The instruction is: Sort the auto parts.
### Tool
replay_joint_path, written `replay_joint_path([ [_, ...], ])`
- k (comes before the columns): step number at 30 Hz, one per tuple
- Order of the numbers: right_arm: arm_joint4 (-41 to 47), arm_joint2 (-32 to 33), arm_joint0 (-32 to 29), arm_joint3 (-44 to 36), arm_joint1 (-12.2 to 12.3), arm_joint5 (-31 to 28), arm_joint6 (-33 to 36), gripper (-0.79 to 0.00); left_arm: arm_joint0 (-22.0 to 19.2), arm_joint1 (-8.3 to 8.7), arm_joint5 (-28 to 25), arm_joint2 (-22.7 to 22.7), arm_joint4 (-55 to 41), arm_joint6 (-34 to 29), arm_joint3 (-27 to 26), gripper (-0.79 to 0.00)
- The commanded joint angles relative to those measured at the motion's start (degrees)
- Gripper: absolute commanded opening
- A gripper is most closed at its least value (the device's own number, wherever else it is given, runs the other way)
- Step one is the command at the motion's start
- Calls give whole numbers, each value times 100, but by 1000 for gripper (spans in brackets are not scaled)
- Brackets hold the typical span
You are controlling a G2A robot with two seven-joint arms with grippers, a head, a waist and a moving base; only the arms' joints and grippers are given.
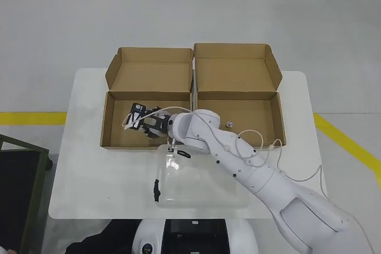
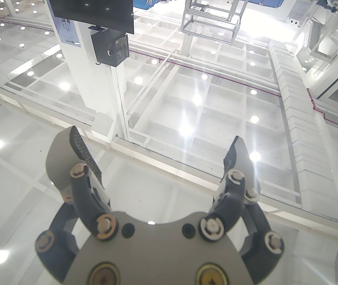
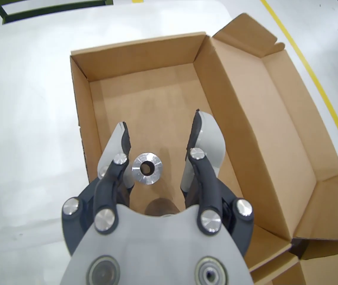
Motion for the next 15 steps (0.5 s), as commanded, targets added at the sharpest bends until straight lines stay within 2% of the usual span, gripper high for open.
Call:
replay_joint_path([
  [1, -15, 196, -136, -271, 72, -32, -1, -277, 0, 0, 0, 0, 0, 0, 0, 0],
  [3, -48, 409, -312, -563, 155, -51, 15, -111, 0, 0, 0, 0, 0, 0, 0, 0],
  [4, -65, 518, -414, -725, 199, -69, 39, 0, 0, 0, 0, 0, 0, 0, 0, 0],
  [15, -374, 2022, -1906, -2522, 720, -327, 243, 0, 0, 0, 0, 0, 0, 0, 0, 0],
])
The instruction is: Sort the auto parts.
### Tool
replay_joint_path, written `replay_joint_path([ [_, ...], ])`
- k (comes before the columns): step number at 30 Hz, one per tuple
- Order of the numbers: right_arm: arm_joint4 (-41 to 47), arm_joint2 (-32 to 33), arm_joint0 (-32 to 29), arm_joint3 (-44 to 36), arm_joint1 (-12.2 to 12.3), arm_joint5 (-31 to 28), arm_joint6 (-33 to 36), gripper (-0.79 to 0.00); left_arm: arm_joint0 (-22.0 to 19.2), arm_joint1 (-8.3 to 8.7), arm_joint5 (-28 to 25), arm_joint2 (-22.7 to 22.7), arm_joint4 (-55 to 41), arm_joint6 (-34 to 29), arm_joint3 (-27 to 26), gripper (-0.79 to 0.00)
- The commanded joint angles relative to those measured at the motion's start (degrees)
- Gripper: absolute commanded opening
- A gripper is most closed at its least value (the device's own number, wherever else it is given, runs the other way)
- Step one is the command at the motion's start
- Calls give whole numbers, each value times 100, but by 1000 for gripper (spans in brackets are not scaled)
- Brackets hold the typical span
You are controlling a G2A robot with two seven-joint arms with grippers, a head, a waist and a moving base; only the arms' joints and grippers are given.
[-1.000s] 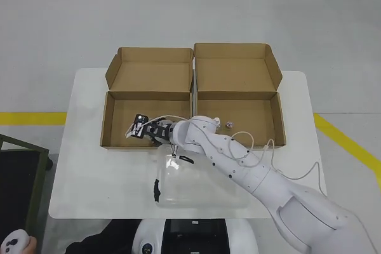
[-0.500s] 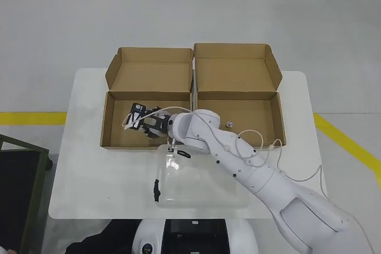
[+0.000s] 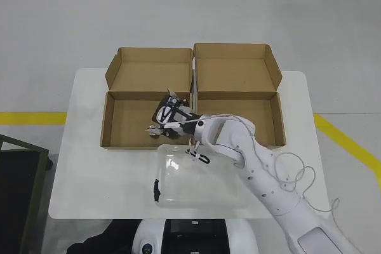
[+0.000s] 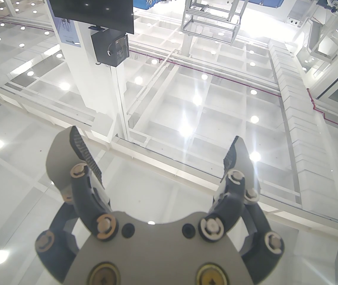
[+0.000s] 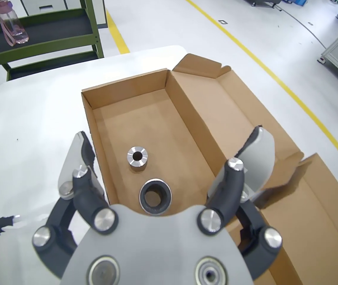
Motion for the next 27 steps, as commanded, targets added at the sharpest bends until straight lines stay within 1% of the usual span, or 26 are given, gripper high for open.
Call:
replay_joint_path([
  [1, -65, 336, -333, -328, 91, -42, -1, 0, 0, 0, 0, 0, 0, 0, 0, 0],
  [4, -199, 814, -816, -803, 223, -184, -41, 0, 0, 0, 0, 0, 0, 0, 0, 0],
  [8, -625, 1449, -1444, -1348, 394, -404, -73, 0, 0, 0, 0, 0, 0, 0, 0, 0],
  [10, -681, 1780, -1757, -1552, 463, -469, -149, 0, 0, 0, 0, 0, 0, 0, 0, 0],
  [13, -540, 2297, -2199, -1771, 547, -527, -301, 0, 0, 0, 0, 0, 0, 0, 0, 0],
  [17, -416, 2964, -2693, -1966, 636, -509, -697, 0, 0, 0, 0, 0, 0, 0, 0, 0],
  [21, -353, 3529, -3149, -1952, 708, -488, -1067, 0, 0, 0, 0, 0, 0, 0, 0, 0],
  [27, -276, 4302, -3632, -1999, 796, -457, -1523, 0, 0, 0, 0, 0, 0, 0, 0, 0],
])
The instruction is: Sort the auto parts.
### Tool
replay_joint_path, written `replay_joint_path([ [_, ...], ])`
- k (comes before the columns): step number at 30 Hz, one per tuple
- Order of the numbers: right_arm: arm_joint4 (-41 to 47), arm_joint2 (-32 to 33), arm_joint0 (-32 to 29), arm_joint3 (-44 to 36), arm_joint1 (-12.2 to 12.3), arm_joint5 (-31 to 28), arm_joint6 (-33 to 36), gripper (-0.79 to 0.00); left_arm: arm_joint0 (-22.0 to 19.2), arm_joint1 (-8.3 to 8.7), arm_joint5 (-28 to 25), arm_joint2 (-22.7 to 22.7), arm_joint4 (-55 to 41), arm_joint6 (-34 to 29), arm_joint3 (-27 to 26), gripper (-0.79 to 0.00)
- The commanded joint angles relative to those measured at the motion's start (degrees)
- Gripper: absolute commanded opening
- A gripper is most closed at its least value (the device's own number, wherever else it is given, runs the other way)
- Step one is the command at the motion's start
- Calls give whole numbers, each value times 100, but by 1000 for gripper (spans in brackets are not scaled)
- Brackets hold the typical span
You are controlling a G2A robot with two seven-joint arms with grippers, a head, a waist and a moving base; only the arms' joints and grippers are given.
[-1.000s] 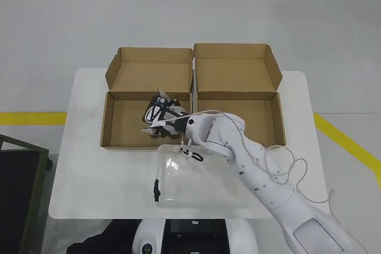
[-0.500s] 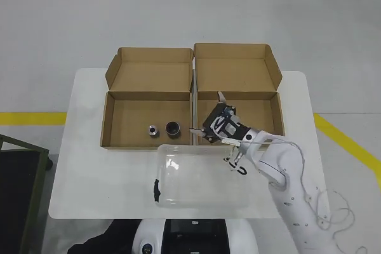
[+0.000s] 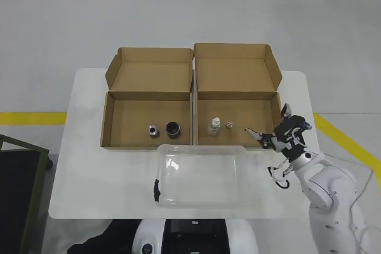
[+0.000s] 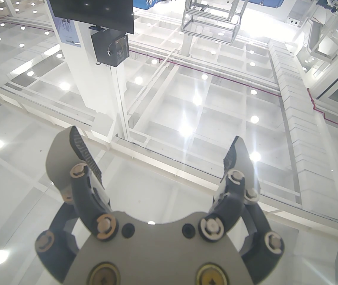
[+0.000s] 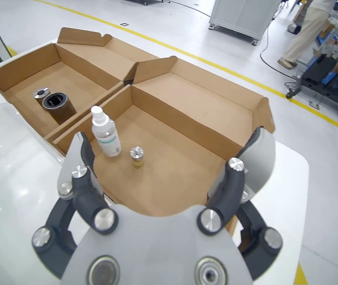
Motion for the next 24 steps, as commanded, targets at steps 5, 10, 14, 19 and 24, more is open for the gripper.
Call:
replay_joint_path([
  [5, 141, 637, -313, -145, 76, -98, -271, 0, 0, 0, 0, 0, 0, 0, 0, 0],
  [10, 220, 1013, -490, -266, 132, -201, -366, 0, 0, 0, 0, 0, 0, 0, 0, 0],
  [14, 284, 1198, -568, -254, 166, -225, -424, 0, 0, 0, 0, 0, 0, 0, 0, 0],
  [19, 307, 1274, -592, -227, 186, -238, -472, 0, 0, 0, 0, 0, 0, 0, 0, 0],
  [24, 310, 1275, -593, -225, 186, -241, -474, 0, 0, 0, 0, 0, 0, 0, 0, 0],
])
